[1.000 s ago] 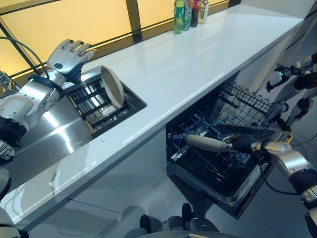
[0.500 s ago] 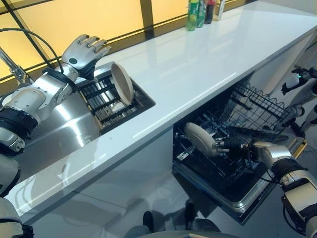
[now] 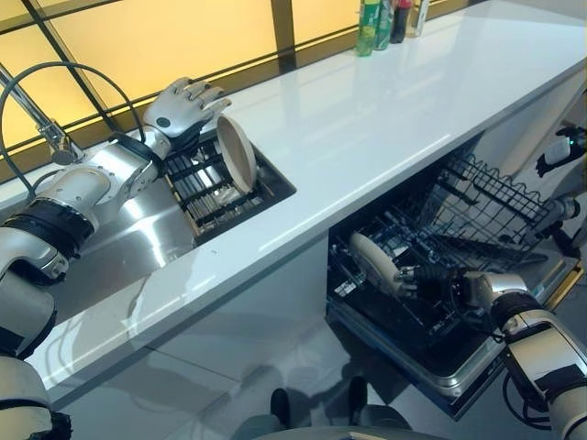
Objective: Pick up plates and place into dishwasher.
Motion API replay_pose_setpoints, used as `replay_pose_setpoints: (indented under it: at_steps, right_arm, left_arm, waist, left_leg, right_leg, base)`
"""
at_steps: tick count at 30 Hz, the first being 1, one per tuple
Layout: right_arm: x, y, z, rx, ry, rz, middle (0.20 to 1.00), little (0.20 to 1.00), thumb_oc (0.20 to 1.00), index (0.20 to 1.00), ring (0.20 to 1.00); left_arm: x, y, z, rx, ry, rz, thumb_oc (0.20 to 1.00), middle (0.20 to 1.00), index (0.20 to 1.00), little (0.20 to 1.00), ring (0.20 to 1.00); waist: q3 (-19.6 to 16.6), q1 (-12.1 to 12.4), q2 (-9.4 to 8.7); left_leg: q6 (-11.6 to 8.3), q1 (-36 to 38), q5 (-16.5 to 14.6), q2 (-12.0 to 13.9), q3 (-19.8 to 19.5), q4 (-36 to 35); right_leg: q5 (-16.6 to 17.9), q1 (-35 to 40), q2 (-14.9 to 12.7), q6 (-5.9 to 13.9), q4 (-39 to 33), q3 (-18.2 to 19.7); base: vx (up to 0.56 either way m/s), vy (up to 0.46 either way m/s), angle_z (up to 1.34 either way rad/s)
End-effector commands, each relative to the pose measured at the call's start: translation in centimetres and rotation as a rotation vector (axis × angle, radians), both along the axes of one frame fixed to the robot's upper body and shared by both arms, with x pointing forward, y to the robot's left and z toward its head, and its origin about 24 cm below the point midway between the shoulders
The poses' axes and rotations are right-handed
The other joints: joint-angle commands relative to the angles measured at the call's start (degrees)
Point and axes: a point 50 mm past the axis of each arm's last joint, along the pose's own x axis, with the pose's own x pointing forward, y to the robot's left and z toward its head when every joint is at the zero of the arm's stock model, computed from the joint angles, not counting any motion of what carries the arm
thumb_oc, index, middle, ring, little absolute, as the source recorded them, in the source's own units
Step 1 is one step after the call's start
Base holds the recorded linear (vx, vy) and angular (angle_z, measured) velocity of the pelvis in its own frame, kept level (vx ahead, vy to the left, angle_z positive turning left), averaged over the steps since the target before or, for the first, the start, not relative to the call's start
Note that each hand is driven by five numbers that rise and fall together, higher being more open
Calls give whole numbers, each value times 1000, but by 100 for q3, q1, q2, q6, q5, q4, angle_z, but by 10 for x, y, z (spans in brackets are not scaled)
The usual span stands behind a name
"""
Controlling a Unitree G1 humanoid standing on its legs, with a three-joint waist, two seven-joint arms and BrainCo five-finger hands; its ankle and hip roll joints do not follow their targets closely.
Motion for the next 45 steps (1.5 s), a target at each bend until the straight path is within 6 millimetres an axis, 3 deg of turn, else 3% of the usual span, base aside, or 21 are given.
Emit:
replay_pose_setpoints:
  at_steps: [1,5,7,11,14,20,29,38,45]
  right_arm:
    - [28,4,30,-72,-132,9,1000,1000,1000,1000,1000]
    - [39,-3,52,-210,-271,45,1000,1000,1000,1000,1000]
    - [51,-2,83,-332,-430,90,1000,1000,1000,1000,1000]
    - [58,13,128,-363,-660,127,1000,1000,1000,1000,1000]
    - [50,20,155,-336,-819,174,1000,1000,1000,1000,1000]
    - [24,6,183,-284,-994,156,1000,1000,1000,1000,1000]
    - [3,-12,192,-294,-1093,99,1000,1000,1000,1000,1000]
    - [0,-20,188,-310,-1066,75,1000,1000,1000,1000,1000]
    - [2,-22,198,-308,-1087,60,1000,1000,1000,1000,1000]
  left_arm:
    - [3,-8,59,29,-164,21,1000,1000,1000,1000,1000]
    - [2,-2,57,28,-145,54,1000,1000,1000,1000,1000]
    - [0,4,57,32,-154,88,1000,1000,1000,1000,1000]
    - [-4,20,60,29,-206,155,1000,1000,1000,1000,1000]
    - [-8,39,66,17,-243,225,1000,1000,1000,1000,1000]
    - [-19,67,82,29,-304,336,1000,1000,1000,1000,1000]
    - [-29,93,92,58,-338,454,1000,1000,1000,1000,1000]
    - [-35,104,105,6,-455,479,1000,1000,1000,1000,1000]
    - [-29,105,98,1,-358,492,1000,1000,1000,1000,1000]
  waist:
    - [357,203,73]
    - [429,161,67]
    - [517,99,38]
    - [661,-40,4]
    - [810,-218,-44]
    - [1026,-512,-186]
    - [1259,-739,-314]
    - [1328,-771,-351]
    - [1351,-795,-342]
  left_leg:
    - [33,0,-604,-312,-103,46]
    - [30,-10,-585,-312,-91,46]
    - [30,-25,-568,-311,-74,46]
    - [47,-74,-558,-299,-18,46]
    - [60,-169,-551,-279,68,46]
    - [78,-404,-528,-225,254,46]
    - [82,-602,-500,-204,409,46]
    - [84,-678,-484,-236,457,46]
    - [76,-718,-471,-252,470,46]
  right_leg:
    - [-622,271,-417,535,55,128]
    - [-596,242,-423,531,69,138]
    - [-574,199,-419,530,96,168]
    - [-555,84,-397,520,145,238]
    - [-541,-86,-375,531,200,328]
    - [-481,-439,-311,569,257,504]
    - [-412,-749,-275,614,332,604]
    - [-393,-848,-280,604,355,542]
    - [-408,-892,-269,593,383,530]
  base:
    - [0,0,0]
    - [0,0,0]
    - [-10,15,0]
    - [-35,40,-1]
    - [-45,68,-5]
    - [-59,44,-13]
    - [-38,44,-13]
    - [-17,33,-5]
    - [0,0,0]
